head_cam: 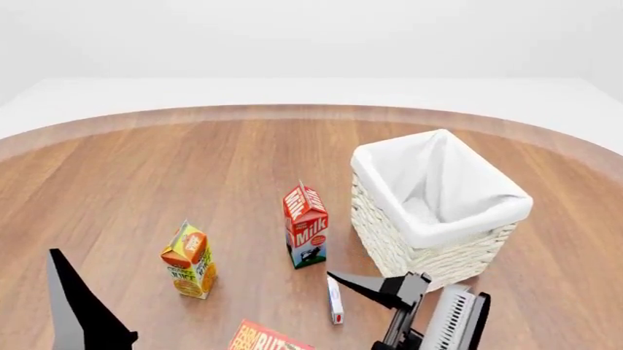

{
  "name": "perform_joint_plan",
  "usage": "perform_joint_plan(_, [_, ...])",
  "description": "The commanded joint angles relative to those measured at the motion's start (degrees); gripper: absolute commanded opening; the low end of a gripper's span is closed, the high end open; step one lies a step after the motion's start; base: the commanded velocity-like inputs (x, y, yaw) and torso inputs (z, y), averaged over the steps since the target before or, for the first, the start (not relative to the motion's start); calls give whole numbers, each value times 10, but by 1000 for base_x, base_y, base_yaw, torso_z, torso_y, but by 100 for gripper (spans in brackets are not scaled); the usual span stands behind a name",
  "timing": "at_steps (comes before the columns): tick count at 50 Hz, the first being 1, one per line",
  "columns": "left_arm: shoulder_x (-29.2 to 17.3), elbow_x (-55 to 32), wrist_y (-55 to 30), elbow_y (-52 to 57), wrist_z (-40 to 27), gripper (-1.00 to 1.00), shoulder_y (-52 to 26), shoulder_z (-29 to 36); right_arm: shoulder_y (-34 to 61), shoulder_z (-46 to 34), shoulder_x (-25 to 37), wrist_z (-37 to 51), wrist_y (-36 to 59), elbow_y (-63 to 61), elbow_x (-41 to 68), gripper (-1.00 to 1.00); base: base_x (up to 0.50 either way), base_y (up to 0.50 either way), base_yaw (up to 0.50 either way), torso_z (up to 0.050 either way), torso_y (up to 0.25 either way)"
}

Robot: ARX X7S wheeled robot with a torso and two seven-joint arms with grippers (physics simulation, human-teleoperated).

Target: Pick up the cream cheese box and the butter, and put them in the basket.

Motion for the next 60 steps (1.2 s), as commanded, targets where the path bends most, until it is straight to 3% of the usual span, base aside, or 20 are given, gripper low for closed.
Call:
perform_joint_plan(1, [-1,2,0,0,-2,100,0,2,5,-16,10,-32,-4,5,8,100,0,0,0,0,0])
perform_joint_plan(60, [-10,5,0,-9,-9,100,-4,15,69,-89,-12,-5,199,38,-26,100,0,0,0,0,0])
